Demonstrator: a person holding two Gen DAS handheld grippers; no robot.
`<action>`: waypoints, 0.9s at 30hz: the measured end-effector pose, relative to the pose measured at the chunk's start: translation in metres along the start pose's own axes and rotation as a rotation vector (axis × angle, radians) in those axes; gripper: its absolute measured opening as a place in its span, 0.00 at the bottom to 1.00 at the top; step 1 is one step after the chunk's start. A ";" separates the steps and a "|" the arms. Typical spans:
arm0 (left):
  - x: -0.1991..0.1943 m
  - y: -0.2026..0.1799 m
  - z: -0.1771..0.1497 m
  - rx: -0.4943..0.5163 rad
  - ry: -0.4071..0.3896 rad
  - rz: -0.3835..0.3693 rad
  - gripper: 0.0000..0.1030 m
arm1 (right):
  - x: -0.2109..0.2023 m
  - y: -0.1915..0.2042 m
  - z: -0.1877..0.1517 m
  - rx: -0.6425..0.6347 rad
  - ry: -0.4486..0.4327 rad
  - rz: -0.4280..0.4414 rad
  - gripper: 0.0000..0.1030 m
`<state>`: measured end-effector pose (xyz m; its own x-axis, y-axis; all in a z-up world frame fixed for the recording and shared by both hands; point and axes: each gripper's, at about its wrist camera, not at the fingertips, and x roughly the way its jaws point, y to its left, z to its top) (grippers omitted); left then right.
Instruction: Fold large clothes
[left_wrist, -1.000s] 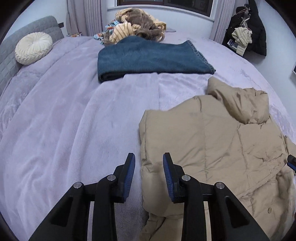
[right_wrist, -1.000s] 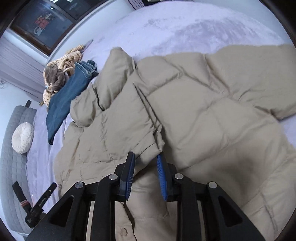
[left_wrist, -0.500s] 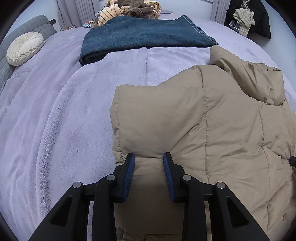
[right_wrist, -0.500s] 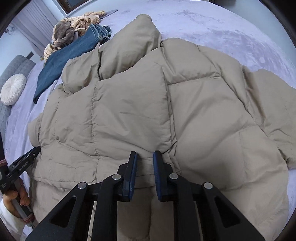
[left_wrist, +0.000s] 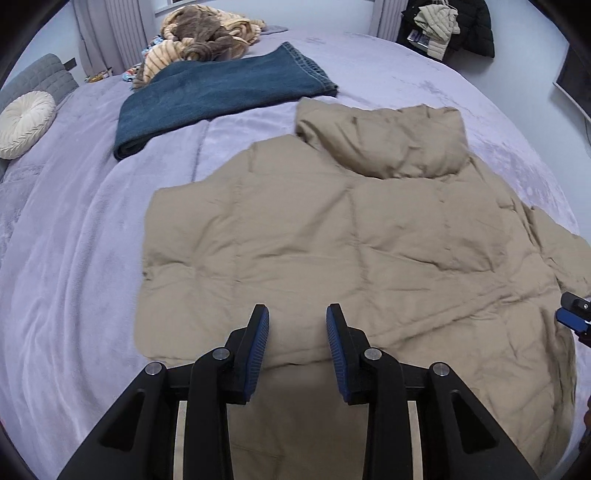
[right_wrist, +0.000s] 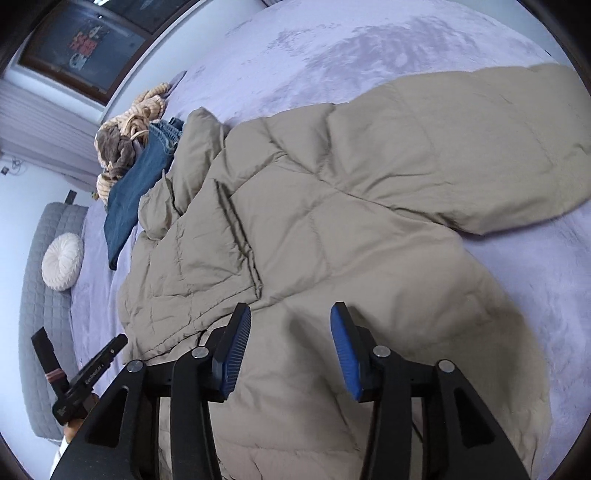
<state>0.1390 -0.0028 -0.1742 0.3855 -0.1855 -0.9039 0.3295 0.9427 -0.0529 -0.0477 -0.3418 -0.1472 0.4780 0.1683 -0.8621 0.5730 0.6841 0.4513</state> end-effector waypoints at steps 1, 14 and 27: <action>0.000 -0.013 -0.002 0.007 0.010 -0.016 0.36 | -0.004 -0.008 0.001 0.018 -0.005 -0.004 0.57; 0.007 -0.141 -0.001 0.082 0.021 -0.076 1.00 | -0.070 -0.142 0.031 0.266 -0.138 -0.058 0.81; 0.021 -0.210 0.010 0.088 0.063 -0.115 1.00 | -0.087 -0.243 0.081 0.537 -0.335 0.106 1.00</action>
<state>0.0866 -0.2076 -0.1774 0.2869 -0.2699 -0.9192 0.4434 0.8879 -0.1223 -0.1744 -0.5804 -0.1626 0.6830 -0.0750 -0.7266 0.7230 0.2108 0.6579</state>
